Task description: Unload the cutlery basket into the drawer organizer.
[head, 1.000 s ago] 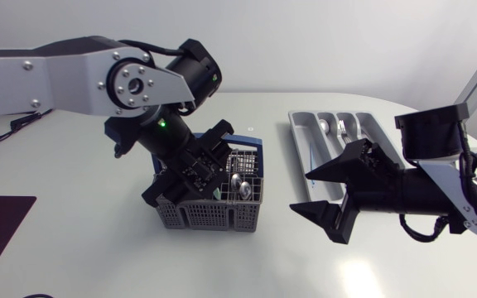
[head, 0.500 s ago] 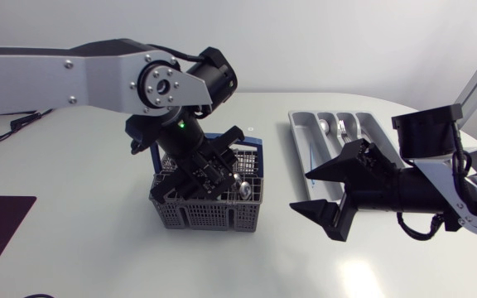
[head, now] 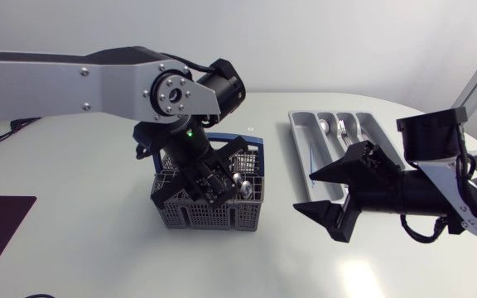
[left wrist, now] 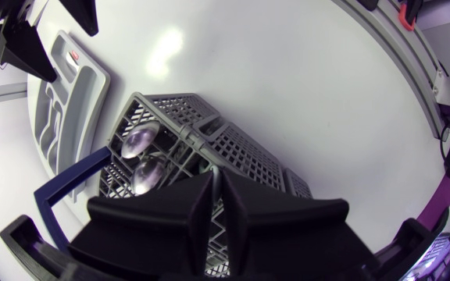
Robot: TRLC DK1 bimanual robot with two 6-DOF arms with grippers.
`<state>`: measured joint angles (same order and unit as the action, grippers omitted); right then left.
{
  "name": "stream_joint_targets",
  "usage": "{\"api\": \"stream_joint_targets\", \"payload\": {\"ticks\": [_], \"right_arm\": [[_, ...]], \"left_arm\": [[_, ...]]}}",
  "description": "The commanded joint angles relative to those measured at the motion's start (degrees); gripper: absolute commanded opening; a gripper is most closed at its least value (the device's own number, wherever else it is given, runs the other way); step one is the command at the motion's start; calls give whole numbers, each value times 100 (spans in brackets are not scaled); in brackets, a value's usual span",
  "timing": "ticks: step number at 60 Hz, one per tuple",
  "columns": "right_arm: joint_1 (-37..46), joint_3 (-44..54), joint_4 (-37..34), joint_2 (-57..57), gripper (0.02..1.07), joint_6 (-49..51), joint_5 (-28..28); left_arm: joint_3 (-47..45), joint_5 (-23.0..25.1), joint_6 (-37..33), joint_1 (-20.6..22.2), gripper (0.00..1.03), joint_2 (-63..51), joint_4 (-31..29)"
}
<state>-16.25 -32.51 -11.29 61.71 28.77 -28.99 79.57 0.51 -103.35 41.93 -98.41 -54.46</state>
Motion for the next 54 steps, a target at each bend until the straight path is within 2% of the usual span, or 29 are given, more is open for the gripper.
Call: {"api": "stream_joint_targets", "payload": {"ticks": [1,22,54], "right_arm": [[43,175,48,-63,100,76,-63],[43,219,48,-195,100,58,-63],[61,342,-146,-731,100,67,-71]], "left_arm": [[103,-51,-203,52,3,-187,-118],[577,-148,-98,157,3,-47,-680],[1280,-148,447,439,3,217,-1753]]}}
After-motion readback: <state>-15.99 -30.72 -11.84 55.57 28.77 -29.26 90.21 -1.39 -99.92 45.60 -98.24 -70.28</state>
